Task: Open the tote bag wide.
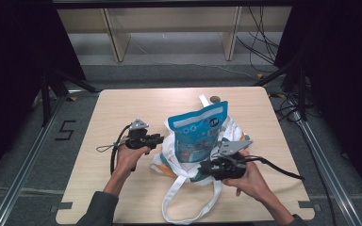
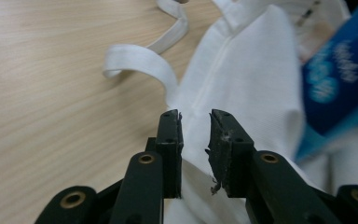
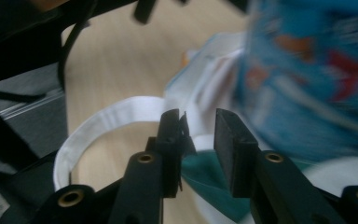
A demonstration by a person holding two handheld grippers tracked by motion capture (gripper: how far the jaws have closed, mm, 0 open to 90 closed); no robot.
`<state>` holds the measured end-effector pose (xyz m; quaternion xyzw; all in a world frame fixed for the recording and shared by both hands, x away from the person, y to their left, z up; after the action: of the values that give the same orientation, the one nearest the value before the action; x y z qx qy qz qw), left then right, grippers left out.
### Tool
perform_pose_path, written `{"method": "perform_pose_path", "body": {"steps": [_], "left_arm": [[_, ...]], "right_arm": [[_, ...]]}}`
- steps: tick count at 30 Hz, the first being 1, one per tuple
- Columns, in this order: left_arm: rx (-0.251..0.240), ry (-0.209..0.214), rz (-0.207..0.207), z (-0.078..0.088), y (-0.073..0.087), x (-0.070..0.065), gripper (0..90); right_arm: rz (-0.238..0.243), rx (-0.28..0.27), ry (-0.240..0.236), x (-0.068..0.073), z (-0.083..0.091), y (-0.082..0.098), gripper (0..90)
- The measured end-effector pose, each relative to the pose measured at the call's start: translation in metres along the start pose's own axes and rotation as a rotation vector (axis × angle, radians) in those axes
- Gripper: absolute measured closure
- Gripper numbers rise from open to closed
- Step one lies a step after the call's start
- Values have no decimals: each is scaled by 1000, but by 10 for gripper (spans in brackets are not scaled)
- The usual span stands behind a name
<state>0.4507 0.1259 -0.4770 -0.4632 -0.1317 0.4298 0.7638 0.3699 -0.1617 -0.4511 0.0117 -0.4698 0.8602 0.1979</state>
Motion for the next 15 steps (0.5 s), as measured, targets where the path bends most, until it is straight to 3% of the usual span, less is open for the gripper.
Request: {"method": "perform_pose_path", "body": {"steps": [2, 5, 6, 7, 9, 11, 15], "left_arm": [[-2, 57, 12, 12, 5, -11, 712], [-6, 53, -26, 28, 11, -26, 714], [-5, 59, -34, 32, 13, -30, 713], [-3, 60, -42, 35, 16, -35, 713], [18, 61, -62, 38, 24, -40, 690], [33, 49, -74, 39, 33, -42, 674], [45, 54, -24, 41, 48, -41, 643]], "right_arm": [[-2, 3, 55, -9, 15, 3, 725], [-42, 43, 155, -22, 28, 17, 743], [-30, 66, 174, -27, 31, 21, 750], [-56, 72, 187, -29, 32, 26, 762], [-39, 85, 213, -36, 37, 32, 768], [-62, 82, 213, -38, 41, 35, 768], [-78, 69, 248, -45, 51, 42, 762]]}}
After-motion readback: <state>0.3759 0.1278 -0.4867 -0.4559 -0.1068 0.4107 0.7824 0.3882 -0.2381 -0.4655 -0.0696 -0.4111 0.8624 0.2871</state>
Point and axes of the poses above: each handheld gripper's, and its own axes: z roughly backward along the jaws, y roughly out of its underside, x roughly to its left, the point moved 3 cm from there along -z, roughly forward along the jaws, and after that the axes turned 5 degrees about -y, right-handed, at the moved point
